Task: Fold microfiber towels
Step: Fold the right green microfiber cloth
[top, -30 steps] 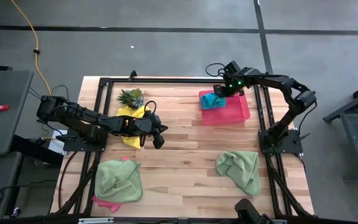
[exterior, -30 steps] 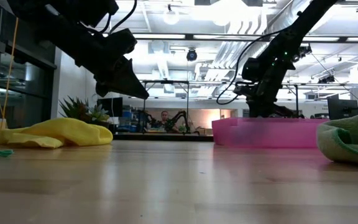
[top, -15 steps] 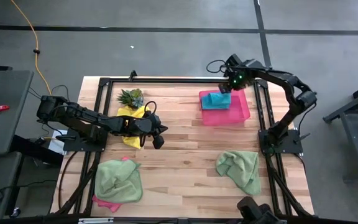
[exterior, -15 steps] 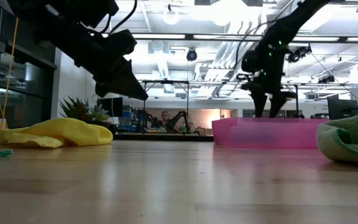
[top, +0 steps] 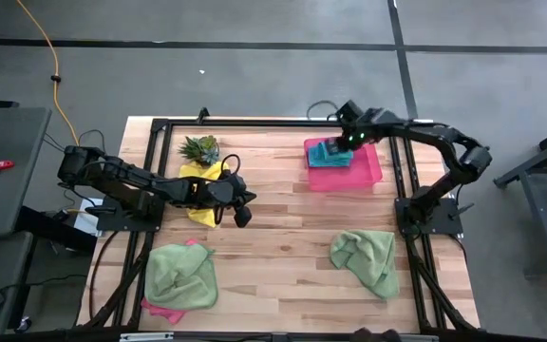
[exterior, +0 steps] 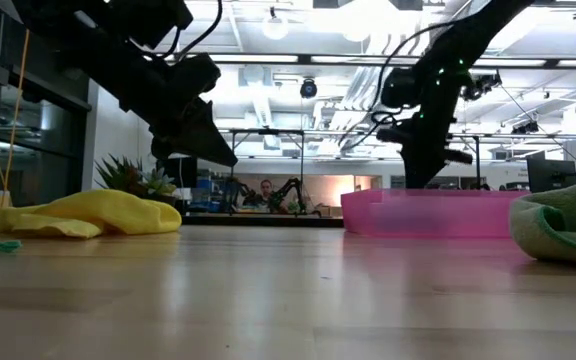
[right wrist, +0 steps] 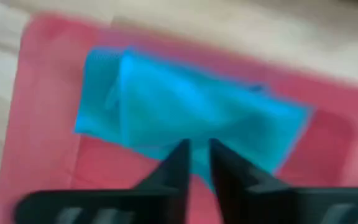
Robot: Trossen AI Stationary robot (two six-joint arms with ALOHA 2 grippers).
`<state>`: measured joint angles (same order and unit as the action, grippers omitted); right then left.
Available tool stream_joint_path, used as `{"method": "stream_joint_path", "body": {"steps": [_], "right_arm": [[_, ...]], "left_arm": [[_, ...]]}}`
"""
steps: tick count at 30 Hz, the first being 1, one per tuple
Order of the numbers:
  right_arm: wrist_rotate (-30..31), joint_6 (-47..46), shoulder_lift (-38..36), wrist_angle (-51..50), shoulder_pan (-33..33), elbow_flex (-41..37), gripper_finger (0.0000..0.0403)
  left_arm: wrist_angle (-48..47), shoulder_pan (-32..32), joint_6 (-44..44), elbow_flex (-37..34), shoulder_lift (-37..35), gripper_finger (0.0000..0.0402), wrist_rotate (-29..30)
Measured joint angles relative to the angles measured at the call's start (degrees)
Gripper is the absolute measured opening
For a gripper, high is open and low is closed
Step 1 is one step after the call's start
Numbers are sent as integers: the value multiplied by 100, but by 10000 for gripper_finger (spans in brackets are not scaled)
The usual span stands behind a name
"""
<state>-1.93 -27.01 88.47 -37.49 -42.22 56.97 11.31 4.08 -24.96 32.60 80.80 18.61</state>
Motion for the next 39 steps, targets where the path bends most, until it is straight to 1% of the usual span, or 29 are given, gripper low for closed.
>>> {"method": "stream_joint_path", "body": {"steps": [1,3,5,6,8,16,21,28,30,33,35,39], "right_arm": [[16,-54,16,213,97,-114,17],[207,-292,116,494,220,-168,22],[594,-281,212,507,220,-114,26],[755,-275,270,563,214,-46,22],[842,-283,349,611,205,42,7],[740,-543,792,663,291,30,2],[579,-610,1061,948,380,30,1],[459,-612,1150,1046,399,30,1],[441,-547,1022,989,381,30,1],[445,-391,588,971,361,35,0],[433,-164,218,815,363,37,0],[274,295,-638,681,543,-60,0]], "left_arm": [[-5,2,-60,0,1,0,0],[16,1,-133,1,1,0,3],[12,2,-144,1,1,0,3],[15,2,-144,0,1,0,3],[15,2,-144,1,1,0,-4],[17,0,-146,0,1,0,-24],[17,2,-146,0,1,0,-24],[17,2,-146,0,1,0,-20],[15,1,-139,0,1,0,-16],[43,5,-119,0,-11,0,-56],[120,35,-23,0,-57,0,-302],[308,187,268,0,-284,0,-1113]]}}
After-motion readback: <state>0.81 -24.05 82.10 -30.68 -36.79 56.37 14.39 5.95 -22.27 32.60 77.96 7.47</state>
